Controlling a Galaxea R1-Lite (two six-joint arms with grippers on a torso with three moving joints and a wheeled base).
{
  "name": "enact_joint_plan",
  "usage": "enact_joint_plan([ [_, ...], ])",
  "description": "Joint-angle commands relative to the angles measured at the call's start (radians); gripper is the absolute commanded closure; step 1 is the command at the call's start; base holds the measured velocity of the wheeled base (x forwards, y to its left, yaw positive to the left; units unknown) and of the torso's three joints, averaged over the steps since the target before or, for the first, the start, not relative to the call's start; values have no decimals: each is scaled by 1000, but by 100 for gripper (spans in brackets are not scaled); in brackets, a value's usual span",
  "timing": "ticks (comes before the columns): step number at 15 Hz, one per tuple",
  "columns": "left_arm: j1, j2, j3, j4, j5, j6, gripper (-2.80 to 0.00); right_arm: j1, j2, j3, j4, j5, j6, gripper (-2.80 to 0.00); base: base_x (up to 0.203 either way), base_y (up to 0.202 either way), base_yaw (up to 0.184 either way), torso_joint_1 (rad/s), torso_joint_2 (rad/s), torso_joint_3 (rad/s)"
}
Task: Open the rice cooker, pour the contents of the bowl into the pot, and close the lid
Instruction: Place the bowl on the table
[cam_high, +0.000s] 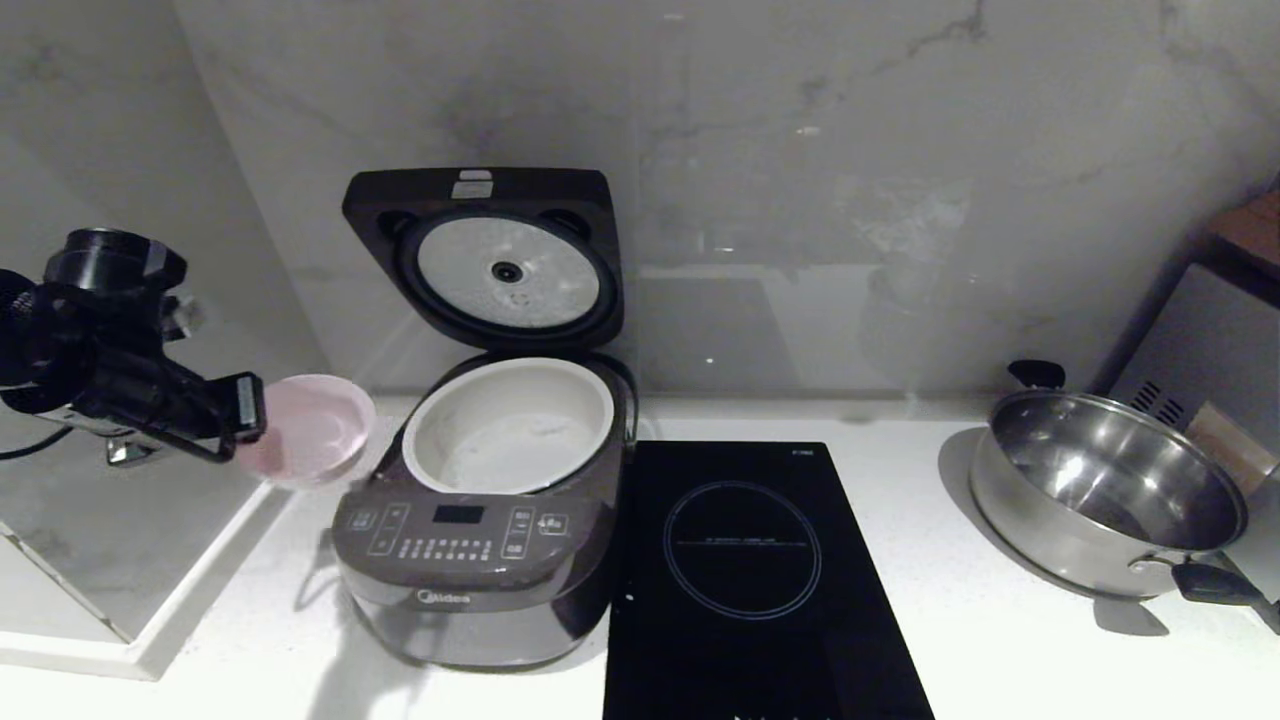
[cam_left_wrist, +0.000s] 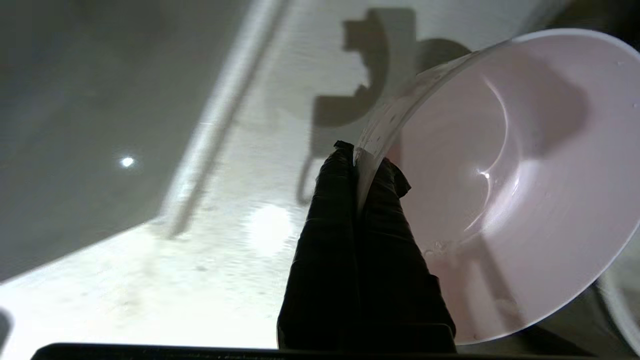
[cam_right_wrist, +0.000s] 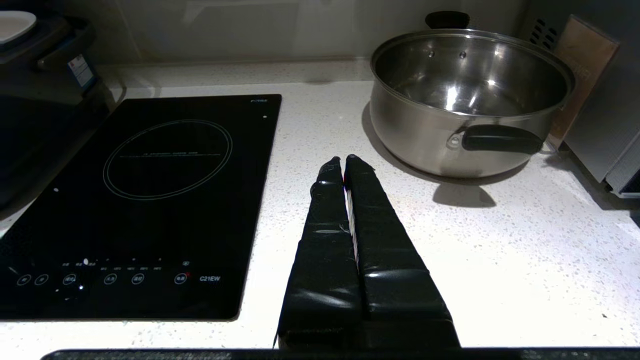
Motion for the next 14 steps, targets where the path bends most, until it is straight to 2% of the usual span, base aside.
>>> enact_joint_plan([
  [1, 52, 4, -9, 7, 7, 13, 0, -1, -2, 0, 0, 0, 0, 0, 0, 0, 0, 0, 0, 0],
  [4, 82, -12, 71, 7, 10, 60, 0, 1, 0, 0, 0, 0, 0, 0, 0, 0, 0, 0, 0, 0],
  [7, 88, -54, 199, 4, 8, 107, 0, 1, -2, 0, 0, 0, 0, 0, 0, 0, 0, 0, 0, 0],
  [9, 100, -70, 258, 2, 9, 118, 0, 0, -2, 0, 0, 0, 0, 0, 0, 0, 0, 0, 0, 0],
  [13, 174, -98, 359, -8, 5, 123, 0, -1, -2, 0, 0, 0, 0, 0, 0, 0, 0, 0, 0, 0],
  [14, 184, -115, 401, -12, 5, 142, 0, 1, 0, 0, 0, 0, 0, 0, 0, 0, 0, 0, 0, 0],
])
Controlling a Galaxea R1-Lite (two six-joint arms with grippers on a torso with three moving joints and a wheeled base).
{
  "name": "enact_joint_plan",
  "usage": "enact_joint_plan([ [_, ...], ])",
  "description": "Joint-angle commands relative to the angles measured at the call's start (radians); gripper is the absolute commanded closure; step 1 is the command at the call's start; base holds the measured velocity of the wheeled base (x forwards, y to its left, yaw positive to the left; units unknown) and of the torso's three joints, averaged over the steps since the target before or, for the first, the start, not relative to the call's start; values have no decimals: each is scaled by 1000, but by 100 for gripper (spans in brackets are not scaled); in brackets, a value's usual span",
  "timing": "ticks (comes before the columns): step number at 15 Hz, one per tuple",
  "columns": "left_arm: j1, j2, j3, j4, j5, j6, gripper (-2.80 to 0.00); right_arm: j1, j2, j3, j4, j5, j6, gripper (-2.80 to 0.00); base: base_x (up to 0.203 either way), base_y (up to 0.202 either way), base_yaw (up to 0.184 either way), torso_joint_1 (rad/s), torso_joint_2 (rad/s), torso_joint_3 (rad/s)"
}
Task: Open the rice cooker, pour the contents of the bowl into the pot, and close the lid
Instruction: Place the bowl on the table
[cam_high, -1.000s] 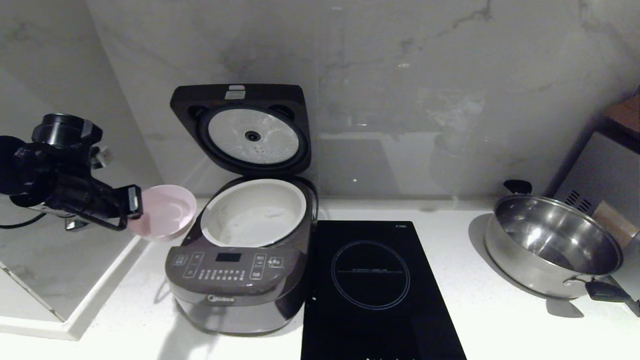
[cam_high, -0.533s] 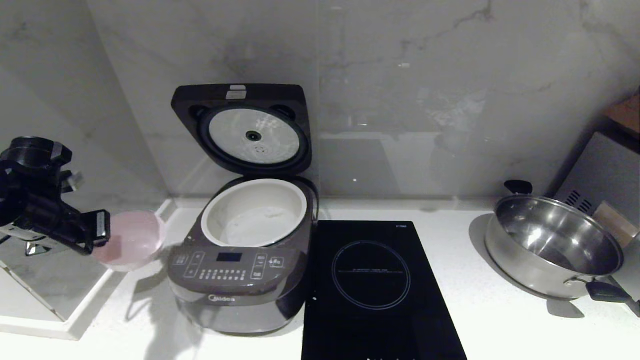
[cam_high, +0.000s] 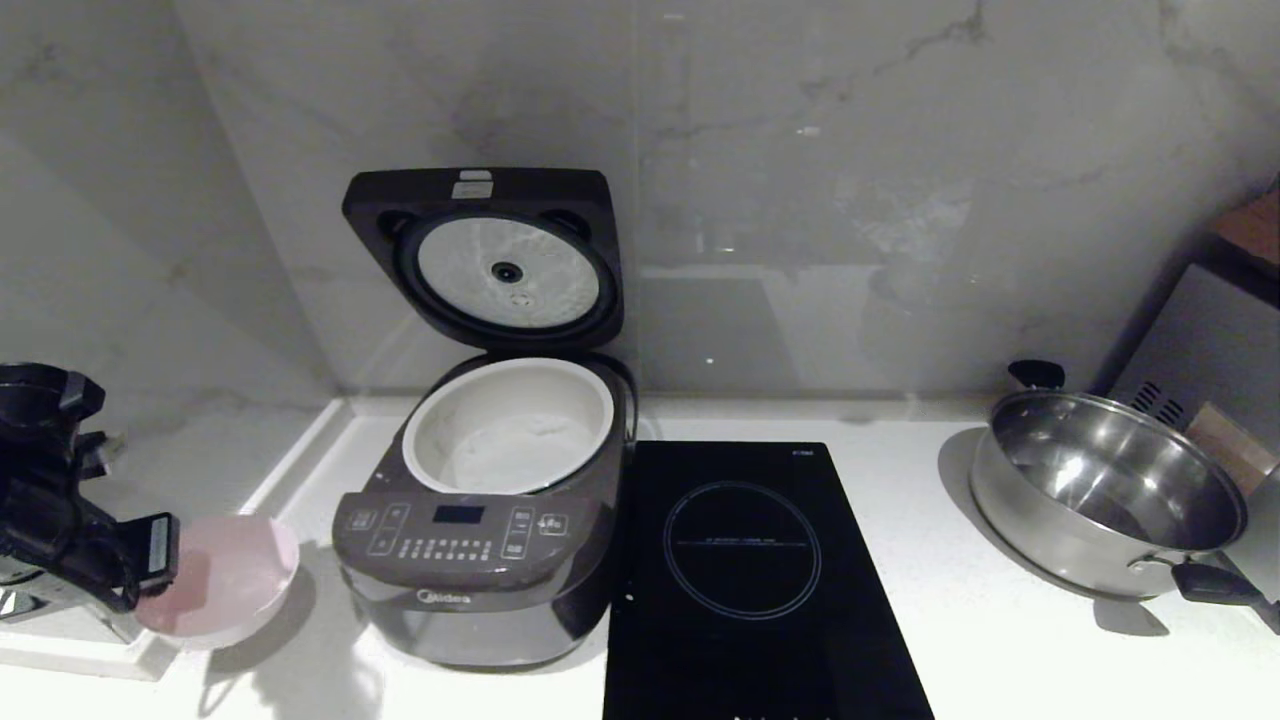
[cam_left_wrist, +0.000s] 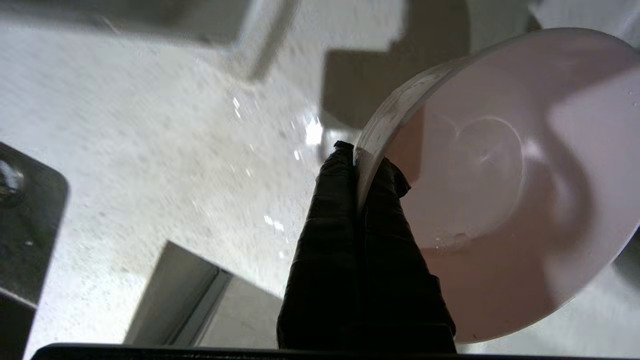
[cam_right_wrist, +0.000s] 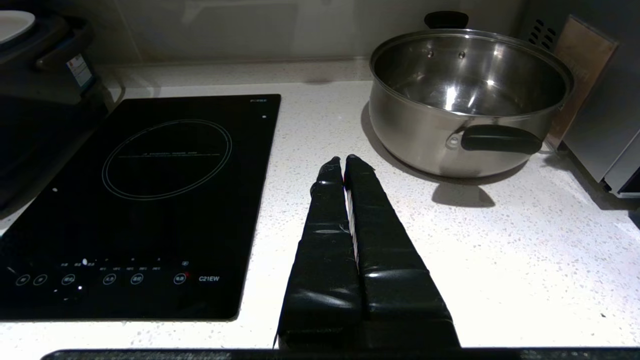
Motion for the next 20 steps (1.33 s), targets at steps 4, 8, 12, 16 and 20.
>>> enact_joint_plan([
  [4, 57, -31, 174, -71, -3, 57, 0, 1, -2, 0, 0, 0, 0, 0, 0, 0, 0, 0, 0, 0],
  [8, 75, 40, 317, -245, -6, 79, 0, 1, -2, 0, 0, 0, 0, 0, 0, 0, 0, 0, 0, 0],
  [12, 80, 146, 433, -469, 3, 84, 0, 1, -2, 0, 0, 0, 0, 0, 0, 0, 0, 0, 0, 0],
  [16, 134, 194, 461, -526, 5, 124, 0, 1, 0, 0, 0, 0, 0, 0, 0, 0, 0, 0, 0, 0],
  [20, 213, 191, 449, -578, 3, 222, -280, 1, -2, 0, 0, 1, 0, 0, 0, 0, 0, 0, 0, 0],
])
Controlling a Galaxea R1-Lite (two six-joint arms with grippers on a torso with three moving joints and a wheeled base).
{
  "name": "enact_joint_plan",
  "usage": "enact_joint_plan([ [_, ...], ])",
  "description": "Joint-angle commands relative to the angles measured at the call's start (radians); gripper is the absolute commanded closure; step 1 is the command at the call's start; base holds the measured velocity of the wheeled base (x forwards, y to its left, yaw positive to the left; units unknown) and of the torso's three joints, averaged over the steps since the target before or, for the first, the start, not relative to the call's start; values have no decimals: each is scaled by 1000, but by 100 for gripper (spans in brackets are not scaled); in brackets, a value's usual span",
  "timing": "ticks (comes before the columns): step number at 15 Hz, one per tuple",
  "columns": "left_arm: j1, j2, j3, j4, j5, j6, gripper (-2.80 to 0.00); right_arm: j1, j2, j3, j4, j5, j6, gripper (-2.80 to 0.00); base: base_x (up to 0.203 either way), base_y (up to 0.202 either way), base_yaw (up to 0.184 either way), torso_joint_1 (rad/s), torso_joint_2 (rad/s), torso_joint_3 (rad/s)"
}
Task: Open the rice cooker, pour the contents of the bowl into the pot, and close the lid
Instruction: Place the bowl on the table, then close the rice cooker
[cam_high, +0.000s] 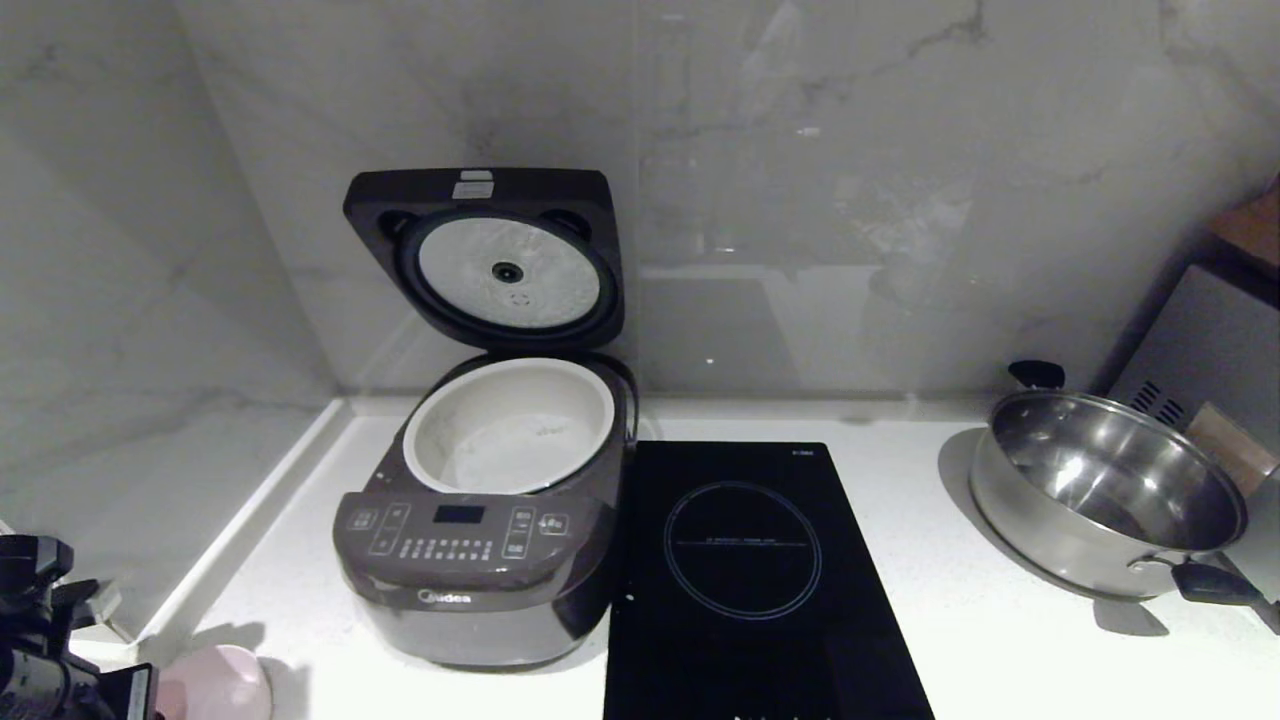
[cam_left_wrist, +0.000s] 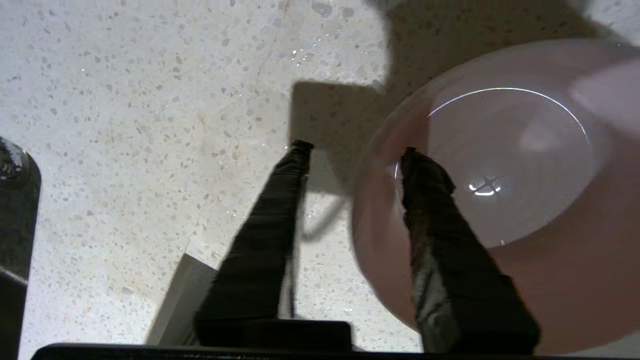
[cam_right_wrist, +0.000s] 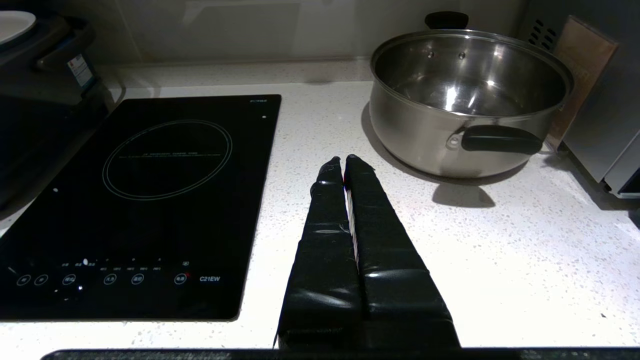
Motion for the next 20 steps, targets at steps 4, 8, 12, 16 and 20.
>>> enact_joint_plan([
  [4, -7, -52, -12, 4, -8, 1, -280, 1, -2, 0, 0, 0, 0, 0, 0, 0, 0, 0, 0, 0],
  [8, -56, -109, -39, 11, -54, -11, -280, 0, -2, 0, 0, -1, 0, 0, 0, 0, 0, 0, 0, 0],
  [12, -157, -120, -84, 11, -72, -100, -280, 0, -2, 0, 0, -1, 0, 0, 0, 0, 0, 0, 0, 0],
  [16, -257, -118, -215, 52, -75, -226, -280, 1, -2, 0, 0, 1, 0, 0, 0, 0, 0, 0, 0, 0],
  [20, -331, -119, -371, 159, -68, -332, 0, 1, -2, 0, 0, -1, 0, 0, 0, 0, 0, 0, 0, 0],
])
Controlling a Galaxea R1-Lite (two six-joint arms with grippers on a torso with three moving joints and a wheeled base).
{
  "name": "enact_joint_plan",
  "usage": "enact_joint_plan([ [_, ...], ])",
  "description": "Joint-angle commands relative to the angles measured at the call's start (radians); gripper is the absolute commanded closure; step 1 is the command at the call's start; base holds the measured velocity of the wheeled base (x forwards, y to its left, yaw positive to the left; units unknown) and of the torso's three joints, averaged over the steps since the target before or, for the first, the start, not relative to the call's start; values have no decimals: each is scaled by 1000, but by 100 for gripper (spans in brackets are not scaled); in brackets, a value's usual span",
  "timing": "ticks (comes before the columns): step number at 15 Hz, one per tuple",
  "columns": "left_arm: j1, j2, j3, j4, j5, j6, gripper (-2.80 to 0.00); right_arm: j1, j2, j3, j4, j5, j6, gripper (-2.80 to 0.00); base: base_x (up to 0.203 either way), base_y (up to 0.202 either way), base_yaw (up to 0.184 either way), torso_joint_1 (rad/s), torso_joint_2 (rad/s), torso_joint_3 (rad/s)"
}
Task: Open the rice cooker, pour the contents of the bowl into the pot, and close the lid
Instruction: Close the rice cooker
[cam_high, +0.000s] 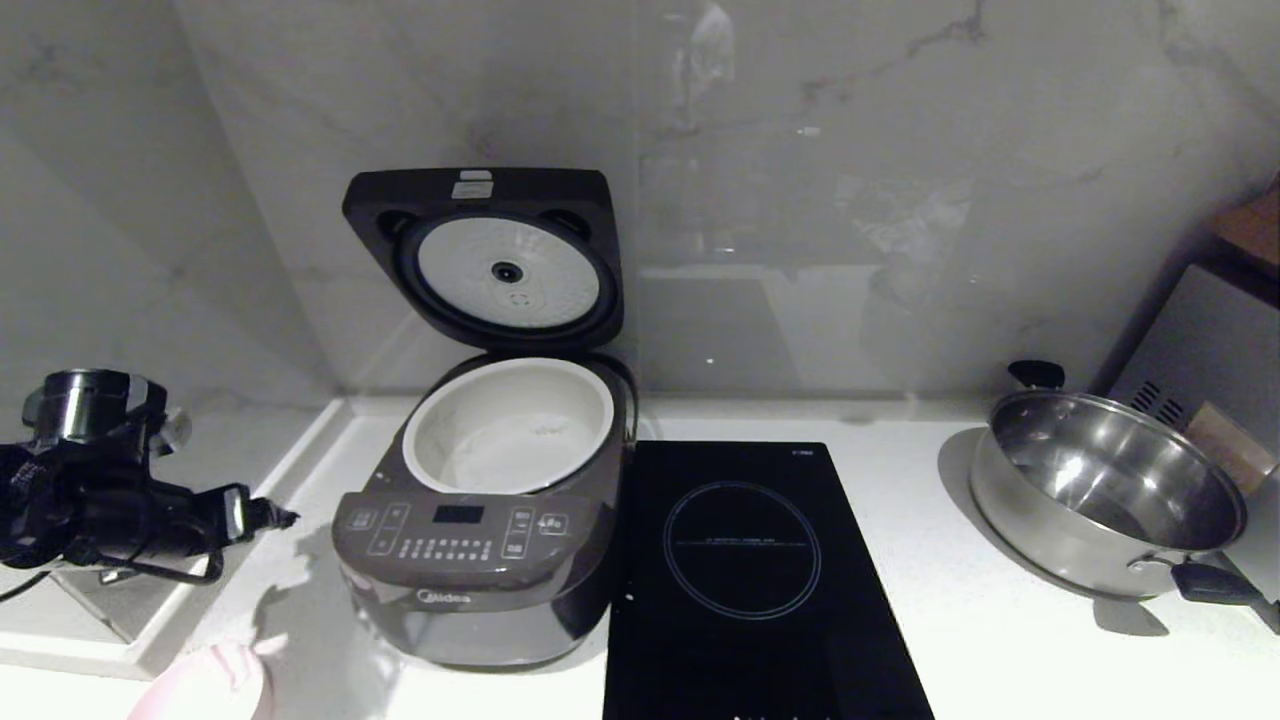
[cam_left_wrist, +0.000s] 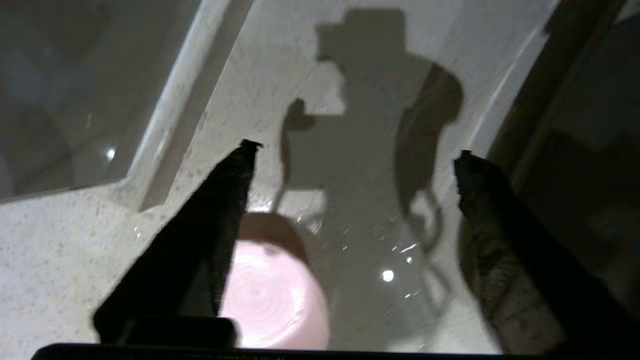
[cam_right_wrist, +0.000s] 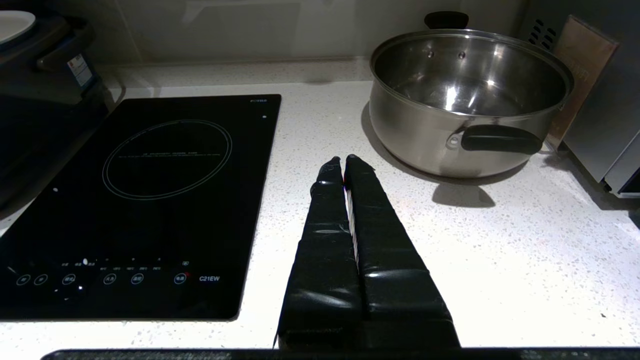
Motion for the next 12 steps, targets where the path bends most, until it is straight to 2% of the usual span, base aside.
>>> enact_joint_plan([
  [1, -37, 1, -59, 5, 8, -27, 0, 1, -2, 0, 0, 0, 0, 0, 0, 0, 0, 0, 0, 0],
  [4, -91, 12, -179, 67, 28, -41, 0, 1, -1, 0, 0, 0, 0, 0, 0, 0, 0, 0, 0, 0],
  [6, -131, 34, -287, 105, 35, -74, 0, 1, -2, 0, 0, 0, 0, 0, 0, 0, 0, 0, 0, 0],
  [10, -236, 89, -550, 222, 145, -168, 0, 0, -1, 0, 0, 0, 0, 0, 0, 0, 0, 0, 0, 0],
  [12, -272, 95, -640, 253, 162, -198, 0, 1, -2, 0, 0, 0, 0, 0, 0, 0, 0, 0, 0, 0],
])
